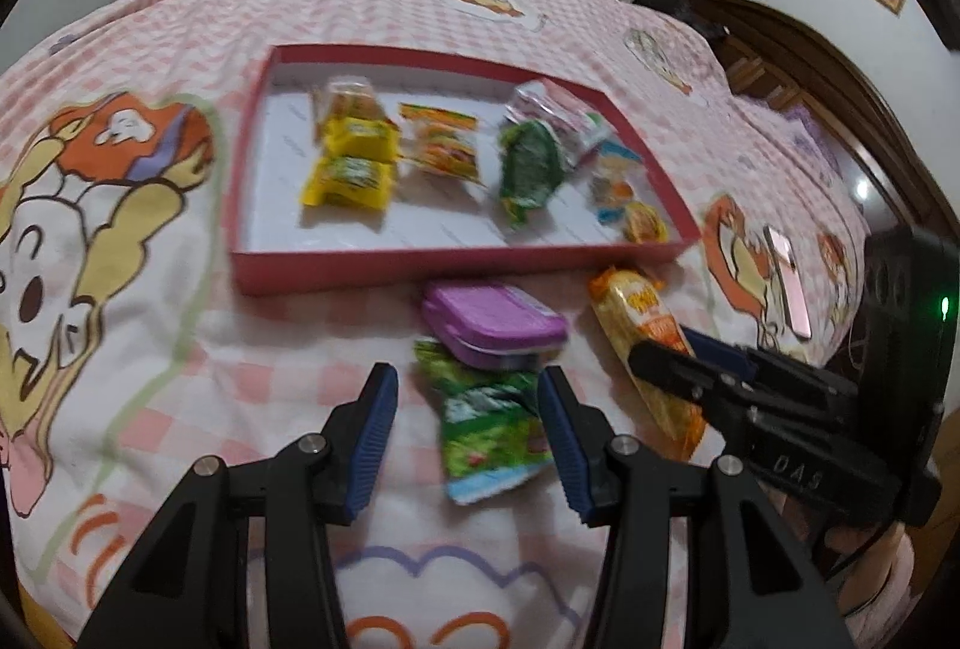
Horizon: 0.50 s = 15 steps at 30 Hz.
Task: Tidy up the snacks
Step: 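Grasp the green leaf-print snack bag with the left tool while the right grasps the yellow rice-cracker bag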
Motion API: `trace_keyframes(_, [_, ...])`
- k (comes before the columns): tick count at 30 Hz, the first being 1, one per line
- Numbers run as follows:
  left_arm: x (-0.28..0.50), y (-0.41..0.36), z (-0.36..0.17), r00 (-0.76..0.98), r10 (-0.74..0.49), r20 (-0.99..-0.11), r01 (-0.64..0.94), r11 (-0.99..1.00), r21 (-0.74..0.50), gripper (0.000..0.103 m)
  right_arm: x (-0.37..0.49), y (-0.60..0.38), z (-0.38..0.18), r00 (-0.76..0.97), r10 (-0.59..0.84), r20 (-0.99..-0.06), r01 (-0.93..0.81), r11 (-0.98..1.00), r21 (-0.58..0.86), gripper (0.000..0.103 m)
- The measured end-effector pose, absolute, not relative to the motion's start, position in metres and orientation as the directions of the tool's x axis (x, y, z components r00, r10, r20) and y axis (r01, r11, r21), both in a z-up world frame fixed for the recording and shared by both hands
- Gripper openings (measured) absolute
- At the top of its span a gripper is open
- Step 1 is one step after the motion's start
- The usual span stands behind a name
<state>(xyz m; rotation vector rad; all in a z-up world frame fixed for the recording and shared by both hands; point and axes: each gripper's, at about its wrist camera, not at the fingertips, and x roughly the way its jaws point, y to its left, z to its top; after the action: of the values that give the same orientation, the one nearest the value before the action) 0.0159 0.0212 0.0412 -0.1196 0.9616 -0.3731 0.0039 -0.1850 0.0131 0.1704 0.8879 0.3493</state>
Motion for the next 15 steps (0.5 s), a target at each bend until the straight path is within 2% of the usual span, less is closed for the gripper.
trace_keyframes(7, [0.019,-0.002,0.026,0.492,-0.292,-0.82,0.24,0.951,-0.194,0.051,0.006,-0.197,0.004,0.558,0.419,-0.717,-0.213,0.906,0.365,0.038])
trace_keyframes(13, [0.021,-0.01,0.02,0.525,-0.241,-0.816,0.24,0.962,-0.13,0.051,0.006,-0.201,-0.001,0.549,0.452,-0.703,-0.213,0.889,0.405,0.039])
trace_keyframes(15, [0.019,-0.011,0.02,0.536,-0.229,-0.813,0.252,0.962,-0.105,0.045,0.006,-0.201,-0.002,0.548,0.457,-0.701,-0.212,0.886,0.412,0.039])
